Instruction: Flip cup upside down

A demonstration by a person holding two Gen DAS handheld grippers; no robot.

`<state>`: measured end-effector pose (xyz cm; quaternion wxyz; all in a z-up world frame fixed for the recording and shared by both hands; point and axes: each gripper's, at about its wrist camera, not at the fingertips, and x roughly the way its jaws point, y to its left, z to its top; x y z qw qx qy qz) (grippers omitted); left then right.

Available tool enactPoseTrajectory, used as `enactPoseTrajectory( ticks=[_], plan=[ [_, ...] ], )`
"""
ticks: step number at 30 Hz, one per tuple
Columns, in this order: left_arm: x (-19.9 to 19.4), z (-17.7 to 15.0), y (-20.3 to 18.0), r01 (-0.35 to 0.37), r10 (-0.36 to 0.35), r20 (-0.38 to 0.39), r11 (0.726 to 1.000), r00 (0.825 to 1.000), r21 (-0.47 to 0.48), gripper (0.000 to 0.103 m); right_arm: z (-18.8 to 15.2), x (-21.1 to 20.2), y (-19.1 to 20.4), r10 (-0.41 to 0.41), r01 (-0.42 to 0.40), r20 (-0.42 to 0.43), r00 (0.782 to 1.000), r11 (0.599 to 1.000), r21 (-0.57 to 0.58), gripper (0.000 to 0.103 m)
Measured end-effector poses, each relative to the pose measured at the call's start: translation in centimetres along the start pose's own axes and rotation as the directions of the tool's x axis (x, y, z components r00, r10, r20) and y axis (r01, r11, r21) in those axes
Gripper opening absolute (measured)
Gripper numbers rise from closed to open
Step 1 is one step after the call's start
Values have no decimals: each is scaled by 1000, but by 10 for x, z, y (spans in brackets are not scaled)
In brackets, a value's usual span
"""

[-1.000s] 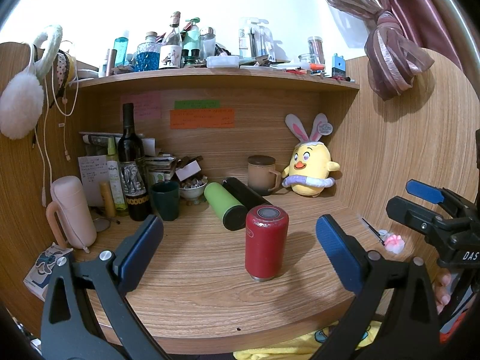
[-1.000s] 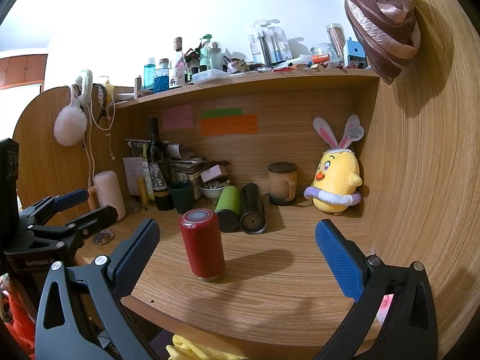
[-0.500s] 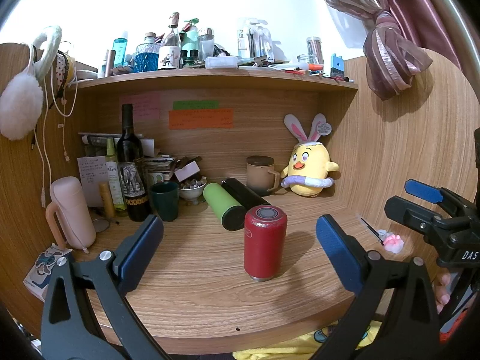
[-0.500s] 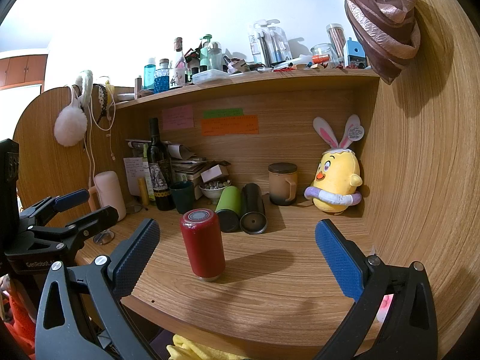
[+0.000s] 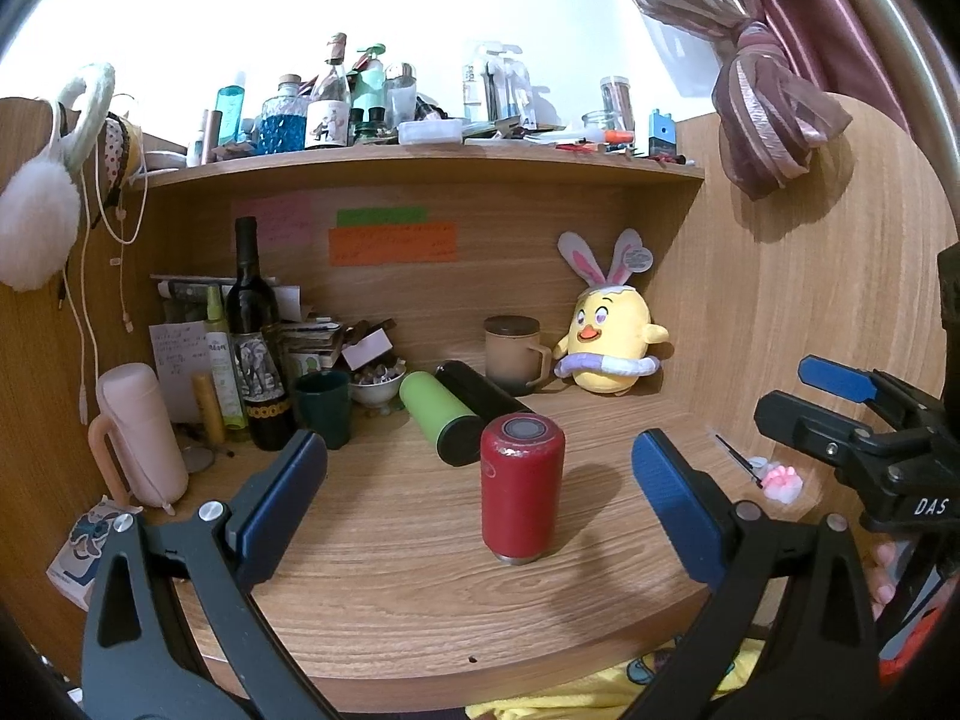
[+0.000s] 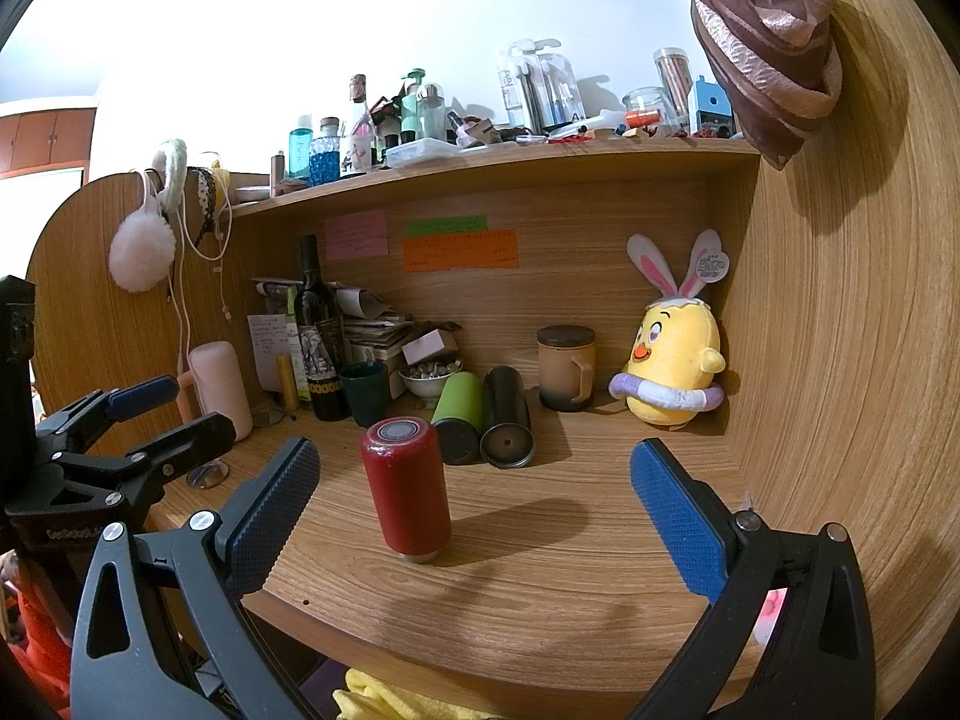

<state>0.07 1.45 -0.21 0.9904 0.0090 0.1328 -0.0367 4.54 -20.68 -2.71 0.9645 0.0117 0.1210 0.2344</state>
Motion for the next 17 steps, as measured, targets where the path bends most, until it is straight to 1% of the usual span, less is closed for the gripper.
enactPoseTrajectory(
  ticks=[13, 17],
  plan=[
    [0, 0, -1, 3, -3, -7, 1000, 1000, 1, 103, 0, 0, -1, 1, -1, -1, 1000, 1000, 0, 103],
    [2, -1, -2, 14, -14, -14, 1000, 1000, -1, 103, 0, 0, 0, 1, -1, -2, 1000, 1000, 1, 103]
  ],
)
